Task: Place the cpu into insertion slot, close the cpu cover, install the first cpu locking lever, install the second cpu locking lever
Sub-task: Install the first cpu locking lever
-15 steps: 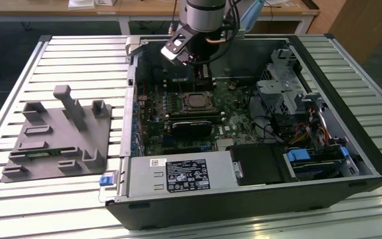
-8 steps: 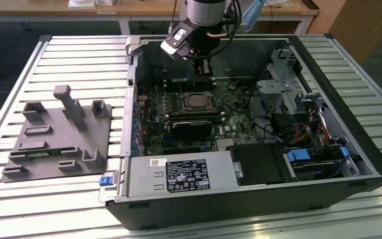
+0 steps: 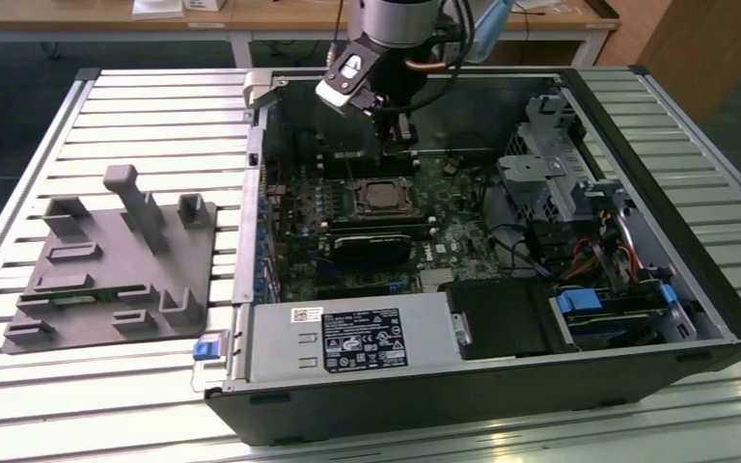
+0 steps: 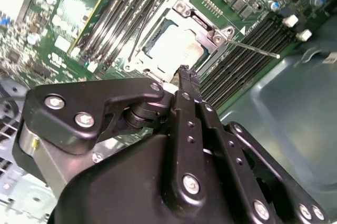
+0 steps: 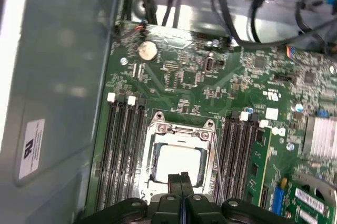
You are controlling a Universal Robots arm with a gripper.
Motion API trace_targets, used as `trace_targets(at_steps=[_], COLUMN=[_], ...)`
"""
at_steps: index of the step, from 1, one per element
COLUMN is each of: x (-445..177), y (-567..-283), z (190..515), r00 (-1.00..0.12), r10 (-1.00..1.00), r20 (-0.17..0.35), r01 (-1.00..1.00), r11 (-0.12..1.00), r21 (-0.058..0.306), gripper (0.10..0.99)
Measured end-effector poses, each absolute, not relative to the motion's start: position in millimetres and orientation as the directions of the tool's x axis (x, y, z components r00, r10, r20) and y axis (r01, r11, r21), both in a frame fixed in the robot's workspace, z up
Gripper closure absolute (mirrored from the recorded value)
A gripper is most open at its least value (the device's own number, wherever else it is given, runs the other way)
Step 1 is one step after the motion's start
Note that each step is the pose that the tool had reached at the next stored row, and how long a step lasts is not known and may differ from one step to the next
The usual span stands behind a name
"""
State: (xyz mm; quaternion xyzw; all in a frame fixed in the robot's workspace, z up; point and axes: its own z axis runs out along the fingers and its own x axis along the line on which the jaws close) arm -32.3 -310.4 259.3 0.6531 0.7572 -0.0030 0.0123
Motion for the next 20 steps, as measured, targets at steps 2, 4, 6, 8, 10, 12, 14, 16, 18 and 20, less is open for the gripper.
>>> trace_targets(at_steps=[2,4,6,8,10,12,14,16,18,20], x=[-32.3,-32.3,-32.3,-32.3,-32.3,-32.3,-32.3,-32.3,-32.3,-32.3], y=[-310.4,-310.4,-310.4,-310.4,-310.4,-310.4,-310.4,-310.4,-310.4,-310.4], z=[259.4,259.4,259.3,259.3,259.2,259.2,259.1,259.0,259.0,258.9], r00=[-0.182,-0.218,-0.253,-0.289,-0.323,-0.357,-0.391,-0.424,-0.457,-0.490], r10=[0.983,0.976,0.967,0.957,0.946,0.934,0.920,0.905,0.889,0.872], r20=[-0.023,-0.023,-0.023,-0.023,-0.022,-0.023,-0.022,-0.023,-0.023,-0.023], r01=[0.983,0.976,0.967,0.957,0.946,0.934,0.920,0.905,0.889,0.872], r11=[0.183,0.218,0.253,0.289,0.324,0.357,0.392,0.425,0.457,0.490], r21=[0.011,0.012,0.012,0.011,0.012,0.011,0.012,0.012,0.011,0.012], gripper=[0.980,0.980,0.980,0.980,0.980,0.980,0.980,0.980,0.980,0.980])
